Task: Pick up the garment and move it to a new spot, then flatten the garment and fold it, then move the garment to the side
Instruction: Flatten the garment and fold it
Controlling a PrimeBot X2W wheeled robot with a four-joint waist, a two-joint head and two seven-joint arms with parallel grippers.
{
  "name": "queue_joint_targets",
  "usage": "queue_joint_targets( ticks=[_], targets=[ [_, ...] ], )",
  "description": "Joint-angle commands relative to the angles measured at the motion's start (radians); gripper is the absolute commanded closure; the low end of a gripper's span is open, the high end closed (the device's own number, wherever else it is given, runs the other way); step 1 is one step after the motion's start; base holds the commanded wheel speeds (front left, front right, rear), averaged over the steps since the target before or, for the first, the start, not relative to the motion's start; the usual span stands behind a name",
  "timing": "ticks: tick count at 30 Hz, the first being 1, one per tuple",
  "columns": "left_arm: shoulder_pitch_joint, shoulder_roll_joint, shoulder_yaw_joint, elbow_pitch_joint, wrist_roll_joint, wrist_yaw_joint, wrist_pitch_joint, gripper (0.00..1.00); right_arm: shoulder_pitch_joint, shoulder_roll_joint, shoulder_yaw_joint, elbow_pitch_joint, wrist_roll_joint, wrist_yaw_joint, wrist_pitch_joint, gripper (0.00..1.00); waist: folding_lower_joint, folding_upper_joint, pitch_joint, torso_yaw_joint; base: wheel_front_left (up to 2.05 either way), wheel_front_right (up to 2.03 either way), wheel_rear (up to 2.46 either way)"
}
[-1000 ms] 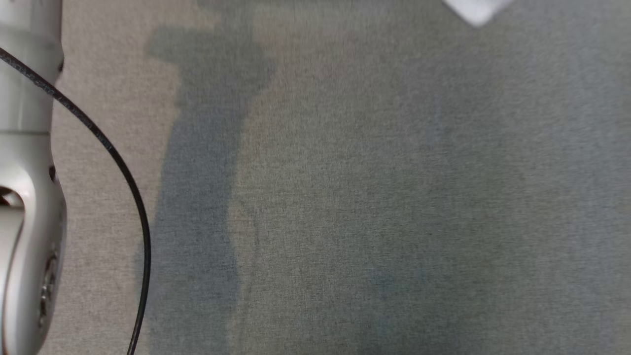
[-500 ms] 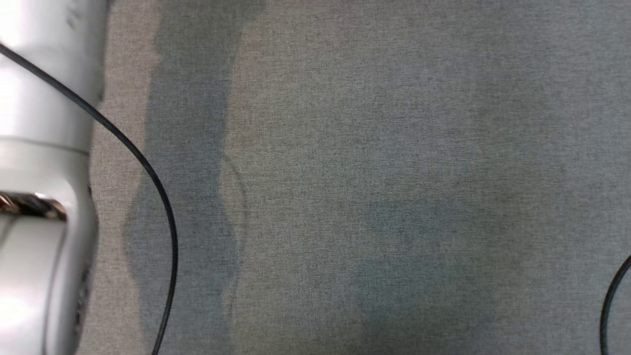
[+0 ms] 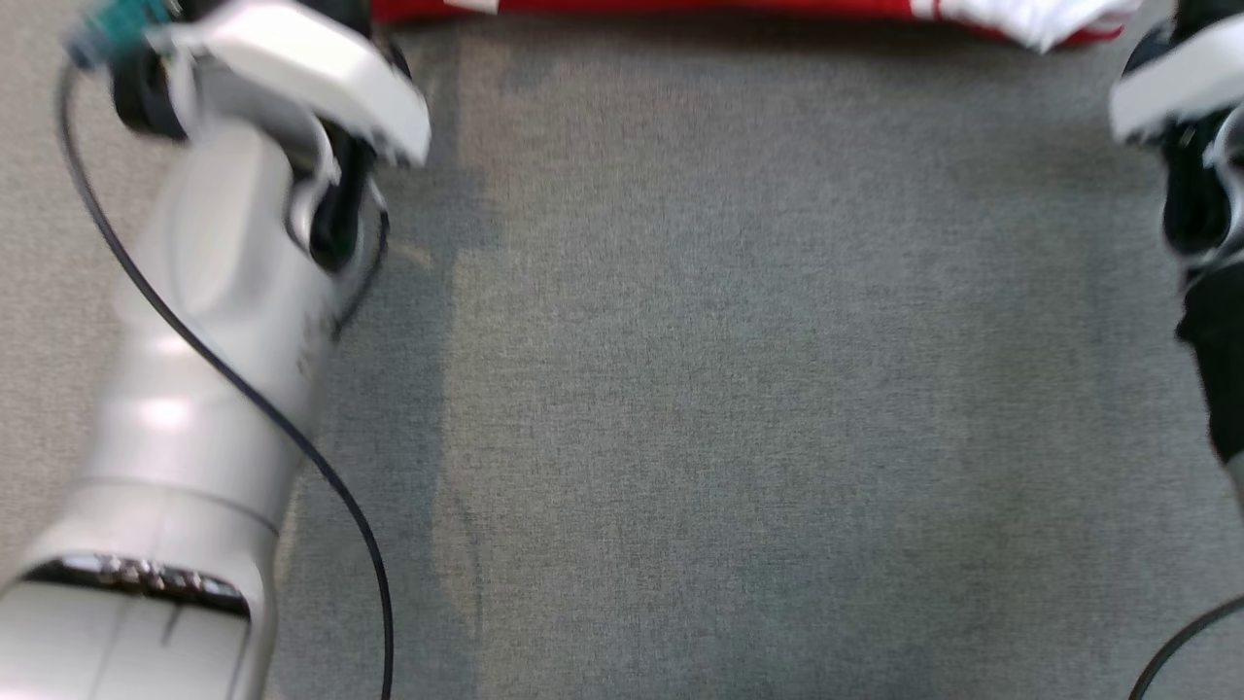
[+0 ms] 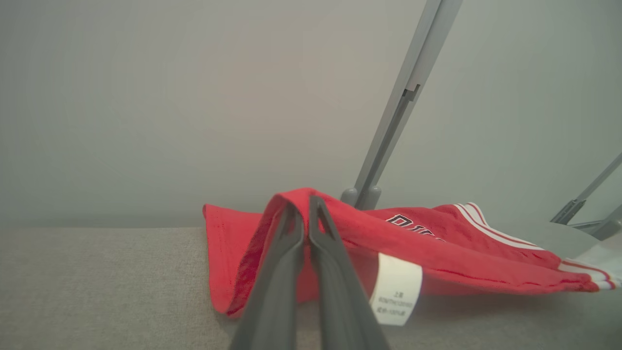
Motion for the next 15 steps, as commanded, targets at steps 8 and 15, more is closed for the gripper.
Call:
queue_joint_targets(
  ticks=[8,15],
  targets=[
    [0.245,0.054,-0.201,-0.005,-0.008,-0.001,-0.005,1.00,0.221,0.001,0.027,0.044,0.137,0.000,-0.004,1.00,-0.0002,0.0000,-0.189,-0.011,0.00,0.00,0.00],
    [0.369,0.080,-0.343,-0.008,-0.006,-0.002,-0.005,1.00,0.373,0.002,-0.030,0.051,0.203,0.000,-0.004,1.00,-0.0002,0.0000,-0.271,-0.014,0.00,0.00,0.00]
  ],
)
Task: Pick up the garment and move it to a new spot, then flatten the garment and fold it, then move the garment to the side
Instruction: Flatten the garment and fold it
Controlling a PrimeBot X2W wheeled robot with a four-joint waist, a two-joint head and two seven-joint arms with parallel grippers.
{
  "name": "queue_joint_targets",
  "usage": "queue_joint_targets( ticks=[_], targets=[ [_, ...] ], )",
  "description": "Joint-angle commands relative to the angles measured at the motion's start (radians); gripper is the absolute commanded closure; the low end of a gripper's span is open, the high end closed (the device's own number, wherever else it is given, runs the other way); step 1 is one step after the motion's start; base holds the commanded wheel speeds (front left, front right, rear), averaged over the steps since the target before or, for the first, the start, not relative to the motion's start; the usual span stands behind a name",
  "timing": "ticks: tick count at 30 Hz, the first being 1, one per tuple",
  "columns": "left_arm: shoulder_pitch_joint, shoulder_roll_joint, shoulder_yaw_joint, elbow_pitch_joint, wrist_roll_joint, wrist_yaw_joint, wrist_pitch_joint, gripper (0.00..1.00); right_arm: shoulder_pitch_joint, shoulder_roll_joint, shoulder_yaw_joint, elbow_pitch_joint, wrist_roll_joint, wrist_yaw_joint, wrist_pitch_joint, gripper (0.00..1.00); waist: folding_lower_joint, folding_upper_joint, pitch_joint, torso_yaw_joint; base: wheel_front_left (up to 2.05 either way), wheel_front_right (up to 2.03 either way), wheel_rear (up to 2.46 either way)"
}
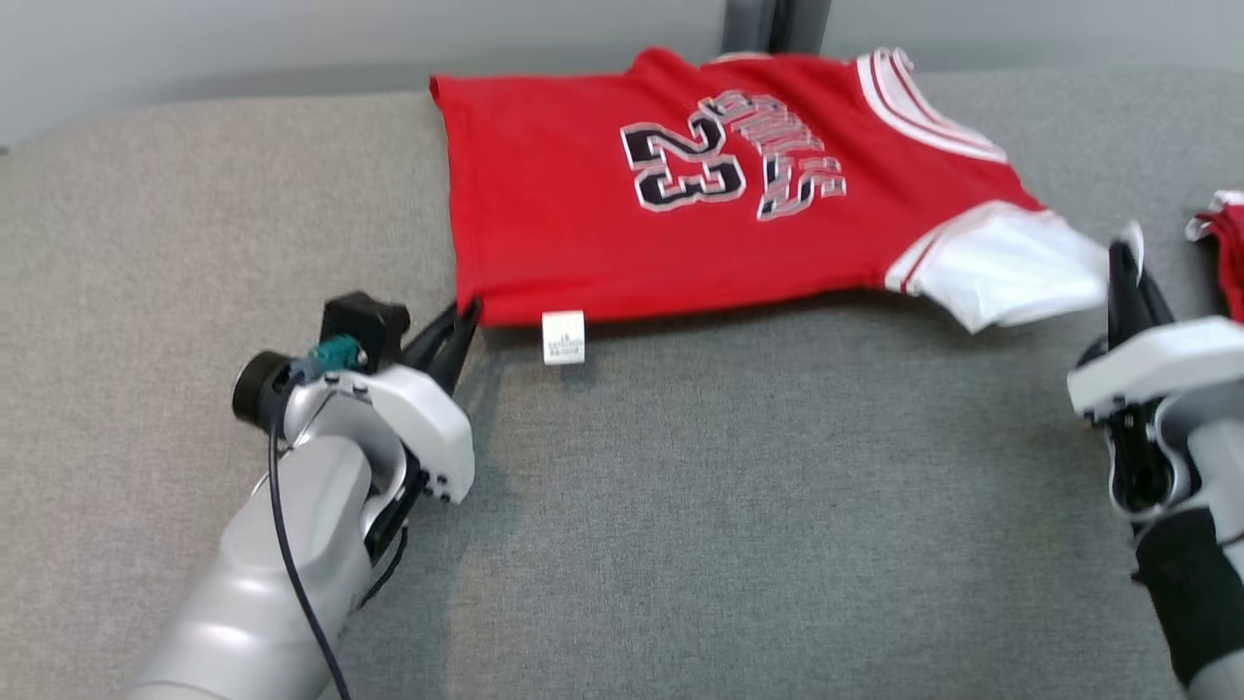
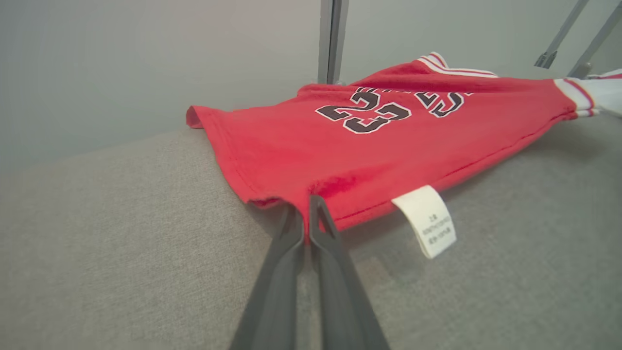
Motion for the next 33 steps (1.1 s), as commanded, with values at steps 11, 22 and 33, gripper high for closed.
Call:
queue_joint_targets(
  ticks=[11,22,33],
  targets=[
    [0.119,0.052,-0.059,-0.016,0.052,-0.001,-0.004,1.00,0.172,0.031,-0.040,0.025,0.064,0.000,-0.004,1.00,-0.0001,-0.0001,-0.104,-0.011,0.00,0.00,0.00],
    [0.241,0.077,-0.056,-0.046,0.170,-0.001,-0.004,1.00,0.287,0.053,-0.046,0.003,0.054,0.000,-0.004,1.00,-0.0001,-0.0001,-0.177,0.003,0.00,0.00,0.00],
    [0.368,0.096,-0.152,-0.046,0.232,-0.001,-0.004,1.00,0.380,0.009,0.015,0.017,0.043,0.000,0.003,1.00,-0.0001,-0.0001,-0.240,0.016,0.00,0.00,0.00]
  ],
)
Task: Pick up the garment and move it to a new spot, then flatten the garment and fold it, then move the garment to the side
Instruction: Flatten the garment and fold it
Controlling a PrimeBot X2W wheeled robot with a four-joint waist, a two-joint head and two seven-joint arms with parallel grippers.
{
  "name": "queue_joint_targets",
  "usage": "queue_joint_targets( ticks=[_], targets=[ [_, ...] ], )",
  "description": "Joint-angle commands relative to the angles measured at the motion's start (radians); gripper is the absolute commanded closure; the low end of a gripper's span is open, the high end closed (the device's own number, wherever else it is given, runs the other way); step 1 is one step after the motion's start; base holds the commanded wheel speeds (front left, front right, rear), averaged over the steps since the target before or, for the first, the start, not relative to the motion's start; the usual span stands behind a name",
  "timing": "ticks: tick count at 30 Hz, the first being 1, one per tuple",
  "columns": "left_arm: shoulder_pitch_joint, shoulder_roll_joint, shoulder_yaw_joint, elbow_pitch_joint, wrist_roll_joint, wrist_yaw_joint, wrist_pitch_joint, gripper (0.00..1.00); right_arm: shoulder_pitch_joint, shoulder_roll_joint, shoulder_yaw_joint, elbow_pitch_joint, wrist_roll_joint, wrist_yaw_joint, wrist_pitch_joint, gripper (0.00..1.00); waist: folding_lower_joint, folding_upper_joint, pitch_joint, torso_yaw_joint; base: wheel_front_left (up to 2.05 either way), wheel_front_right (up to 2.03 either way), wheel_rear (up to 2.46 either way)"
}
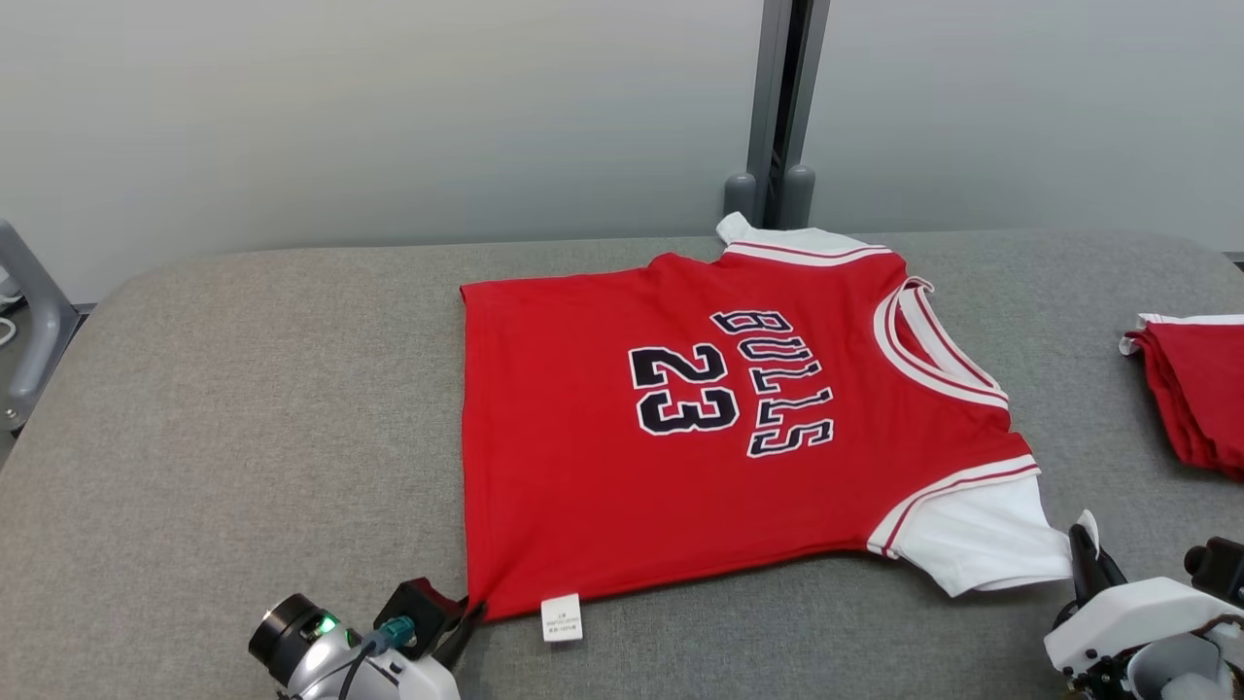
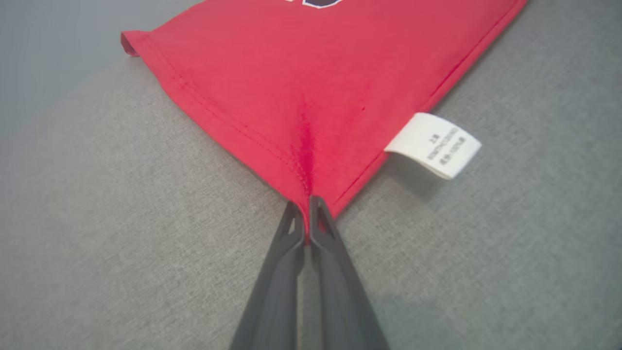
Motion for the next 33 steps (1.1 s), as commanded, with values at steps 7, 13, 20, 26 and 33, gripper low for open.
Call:
queue_joint_targets(
  ticks=[7,13,20,26,33],
  targets=[
    [0.057,0.030,-0.055,0.001,-0.044,-0.001,-0.003,1.00,0.057,-0.059,0.079,-0.029,0.067,0.000,0.107,1.00,0.0000,0.0000,-0.023,0.000,0.00,0.00,0.00],
    [0.080,0.050,-0.102,-0.016,-0.089,-0.001,-0.003,1.00,0.108,-0.107,0.107,-0.089,0.131,0.000,0.216,1.00,0.0000,0.0000,-0.033,0.003,0.00,0.00,0.00],
    [0.100,0.094,-0.177,-0.070,-0.177,-0.001,-0.003,1.00,0.208,-0.202,0.138,-0.235,0.215,0.000,0.402,1.00,0.0000,0.0000,-0.044,0.000,0.00,0.00,0.00],
    [0.119,0.133,-0.221,-0.128,-0.260,-0.001,0.026,1.00,0.279,-0.260,0.110,-0.341,0.260,0.000,0.489,1.00,0.0000,0.0000,-0.050,0.003,0.00,0.00,0.00],
    [0.148,0.215,-0.329,-0.294,-0.386,-0.001,0.132,1.00,0.347,-0.286,0.058,-0.414,0.242,0.000,0.555,1.00,0.0000,0.0000,-0.061,0.010,0.00,0.00,0.00]
  ],
)
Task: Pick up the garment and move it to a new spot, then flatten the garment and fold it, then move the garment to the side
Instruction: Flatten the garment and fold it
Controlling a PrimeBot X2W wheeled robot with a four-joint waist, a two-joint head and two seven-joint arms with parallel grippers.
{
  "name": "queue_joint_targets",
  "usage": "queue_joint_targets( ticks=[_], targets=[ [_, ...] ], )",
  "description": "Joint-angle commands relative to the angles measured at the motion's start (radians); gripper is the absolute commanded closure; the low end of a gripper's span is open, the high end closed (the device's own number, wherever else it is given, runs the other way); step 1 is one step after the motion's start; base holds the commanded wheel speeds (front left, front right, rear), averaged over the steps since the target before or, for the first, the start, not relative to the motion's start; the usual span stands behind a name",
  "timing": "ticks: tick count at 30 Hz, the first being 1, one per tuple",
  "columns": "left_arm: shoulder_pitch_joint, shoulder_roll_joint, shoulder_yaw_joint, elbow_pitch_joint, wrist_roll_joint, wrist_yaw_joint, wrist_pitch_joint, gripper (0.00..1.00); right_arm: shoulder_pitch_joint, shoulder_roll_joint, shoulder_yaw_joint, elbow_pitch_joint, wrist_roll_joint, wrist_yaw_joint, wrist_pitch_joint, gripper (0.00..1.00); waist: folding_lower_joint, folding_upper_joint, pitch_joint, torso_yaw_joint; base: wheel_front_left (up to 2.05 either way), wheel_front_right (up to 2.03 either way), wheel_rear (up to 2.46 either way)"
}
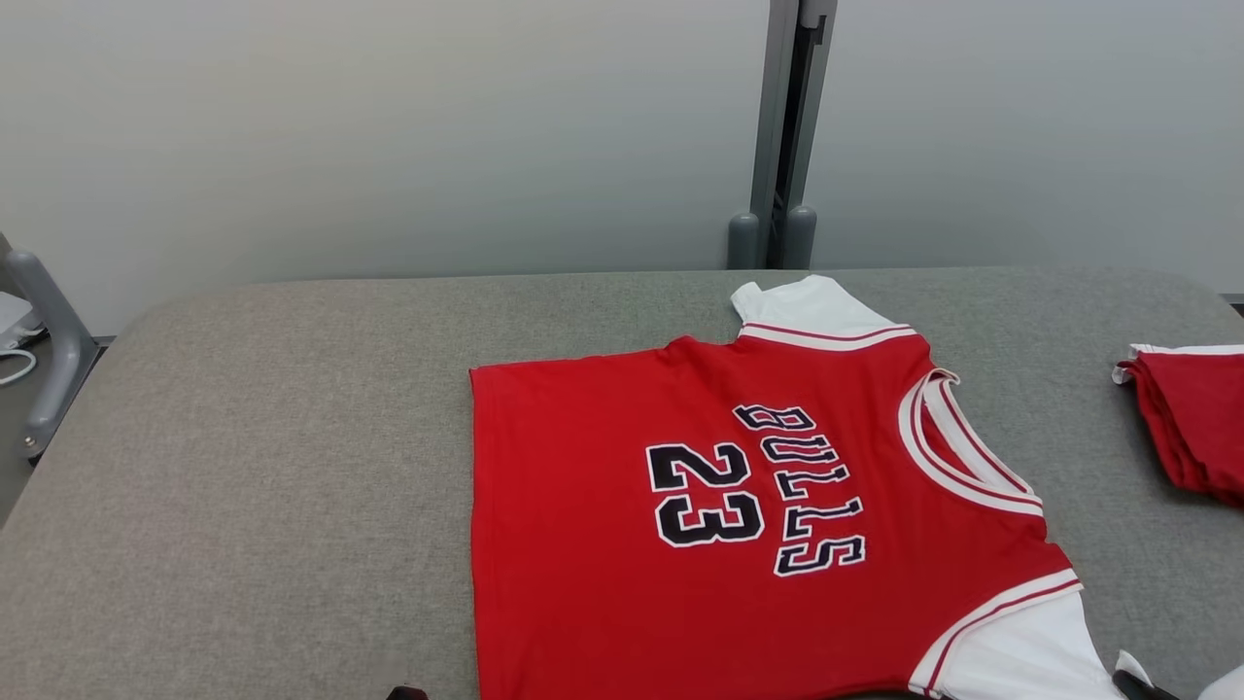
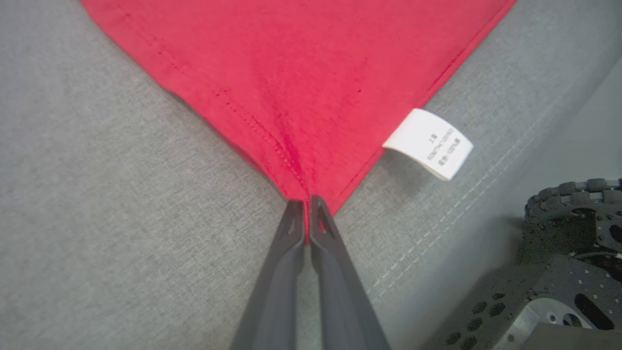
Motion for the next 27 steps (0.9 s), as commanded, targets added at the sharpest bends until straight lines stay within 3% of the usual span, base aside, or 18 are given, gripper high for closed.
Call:
queue_joint_targets(
  ticks=[1,7,17,27],
  targets=[
    [0.011,0.029,-0.012,-0.021,-0.022,-0.001,0.016,1.00,0.016,-0.012,-0.014,-0.007,-0.015,0.000,0.007,1.00,0.0000,-0.0001,-0.002,0.001,0.00,0.00,0.00],
    [0.004,0.088,-0.036,-0.137,-0.110,-0.001,0.053,1.00,0.023,0.013,-0.071,-0.043,-0.091,0.000,0.001,1.00,0.0000,-0.0001,-0.004,-0.002,0.00,0.00,0.00],
    [-0.050,0.147,0.004,-0.281,-0.265,-0.001,0.106,1.00,-0.063,0.044,-0.145,-0.114,-0.216,0.000,0.012,1.00,0.0000,-0.0001,0.019,-0.004,0.00,0.00,0.00],
    [-0.207,0.209,-0.011,-0.381,-0.324,-0.001,0.249,1.00,-0.237,0.048,-0.114,-0.135,-0.330,0.000,0.023,1.00,0.0000,-0.0001,0.106,0.006,0.00,0.00,0.00]
  ],
)
